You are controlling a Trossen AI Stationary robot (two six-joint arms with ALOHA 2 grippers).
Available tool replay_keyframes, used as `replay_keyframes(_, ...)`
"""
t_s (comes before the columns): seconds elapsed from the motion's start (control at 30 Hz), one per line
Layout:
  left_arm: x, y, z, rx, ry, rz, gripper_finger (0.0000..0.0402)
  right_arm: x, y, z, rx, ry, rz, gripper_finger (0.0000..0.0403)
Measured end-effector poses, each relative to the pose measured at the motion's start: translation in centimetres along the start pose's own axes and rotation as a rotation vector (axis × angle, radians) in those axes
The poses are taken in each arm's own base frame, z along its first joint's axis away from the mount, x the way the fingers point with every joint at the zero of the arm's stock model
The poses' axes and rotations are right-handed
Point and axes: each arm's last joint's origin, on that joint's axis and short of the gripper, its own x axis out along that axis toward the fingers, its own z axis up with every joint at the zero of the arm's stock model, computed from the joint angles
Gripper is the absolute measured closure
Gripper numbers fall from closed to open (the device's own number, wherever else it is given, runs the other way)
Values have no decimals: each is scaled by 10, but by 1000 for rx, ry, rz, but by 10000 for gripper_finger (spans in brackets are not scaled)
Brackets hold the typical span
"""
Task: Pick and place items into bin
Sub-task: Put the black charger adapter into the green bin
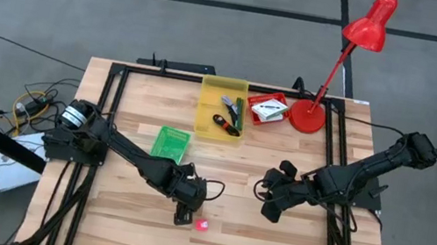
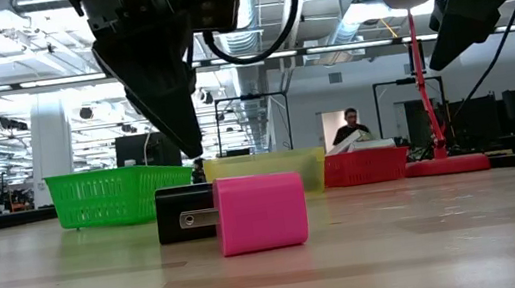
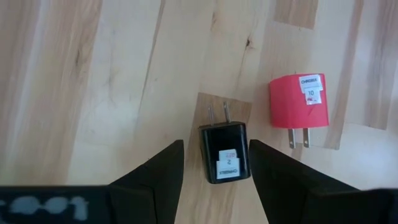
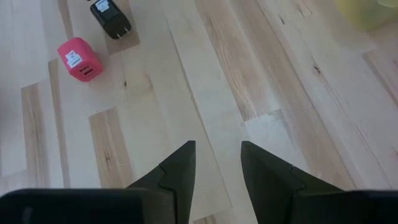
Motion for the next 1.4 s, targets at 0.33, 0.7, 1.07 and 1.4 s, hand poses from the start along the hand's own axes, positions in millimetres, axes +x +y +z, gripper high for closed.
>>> replay_keyframes(0.33,0,1,1,37,-16,27,232,0,0,0,16,0,0,280)
replay_keyframes(0.7,0,-3,8,27,-94,-8,232,0,0,0,16,0,1,280)
replay_keyframes(1.07,0,-3,8,2,-97,-8,232,0,0,0,16,2,2,280)
replay_keyframes(1.4,0,-2,8,-46,-95,-7,232,0,0,-1,7,16,17,280)
